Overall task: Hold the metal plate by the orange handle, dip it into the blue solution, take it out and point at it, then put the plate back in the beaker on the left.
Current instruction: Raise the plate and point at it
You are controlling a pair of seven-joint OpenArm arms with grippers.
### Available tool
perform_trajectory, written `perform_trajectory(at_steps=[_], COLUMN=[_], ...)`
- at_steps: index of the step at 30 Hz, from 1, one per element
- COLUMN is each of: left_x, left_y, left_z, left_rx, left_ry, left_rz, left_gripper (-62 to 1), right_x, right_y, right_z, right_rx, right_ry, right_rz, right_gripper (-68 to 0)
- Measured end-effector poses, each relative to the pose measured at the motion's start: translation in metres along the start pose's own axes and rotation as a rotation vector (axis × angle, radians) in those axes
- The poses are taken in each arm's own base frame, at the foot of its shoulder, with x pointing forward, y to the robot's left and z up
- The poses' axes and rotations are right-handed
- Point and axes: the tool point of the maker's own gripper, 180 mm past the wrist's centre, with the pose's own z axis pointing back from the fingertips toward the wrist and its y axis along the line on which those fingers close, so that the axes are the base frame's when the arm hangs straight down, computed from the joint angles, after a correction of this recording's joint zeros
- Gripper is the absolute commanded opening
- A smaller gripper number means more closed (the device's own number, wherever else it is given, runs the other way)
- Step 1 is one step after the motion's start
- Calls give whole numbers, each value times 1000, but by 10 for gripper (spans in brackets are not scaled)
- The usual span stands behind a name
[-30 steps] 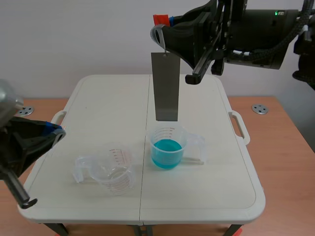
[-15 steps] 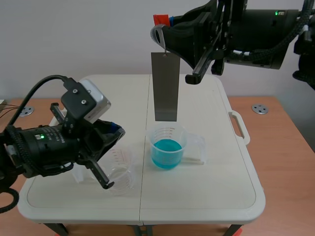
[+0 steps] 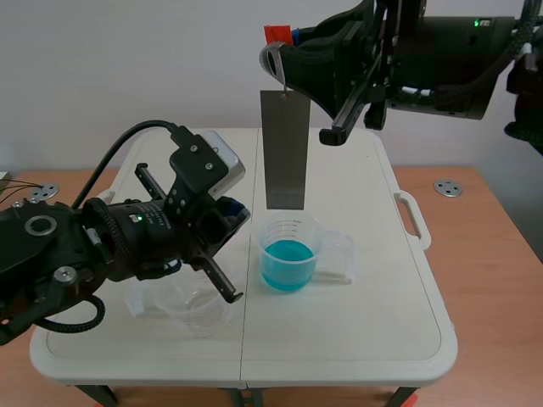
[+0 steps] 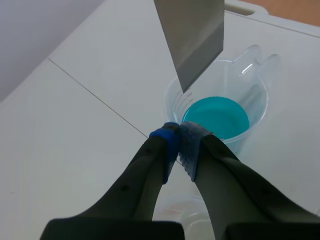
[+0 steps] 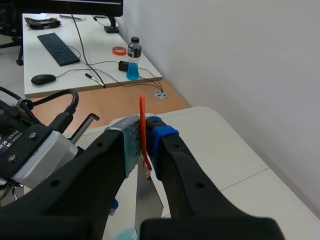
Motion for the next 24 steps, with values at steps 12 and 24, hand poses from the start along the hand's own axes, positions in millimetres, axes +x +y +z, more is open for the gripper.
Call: perform_trajectory(at_steps=[12, 24], left_x=[0, -12], left_y=[0, 39], left_z=[0, 18], left_rx=[4, 177], left_ry=[-1, 27], left_rz=[4, 1], left_gripper=[-581, -581], right_x=[0, 0], right_y=[0, 0], right_z=[0, 0], right_rx=[0, 0], right_ry=[0, -1], right_rz=[0, 0], right_gripper=[-662, -662])
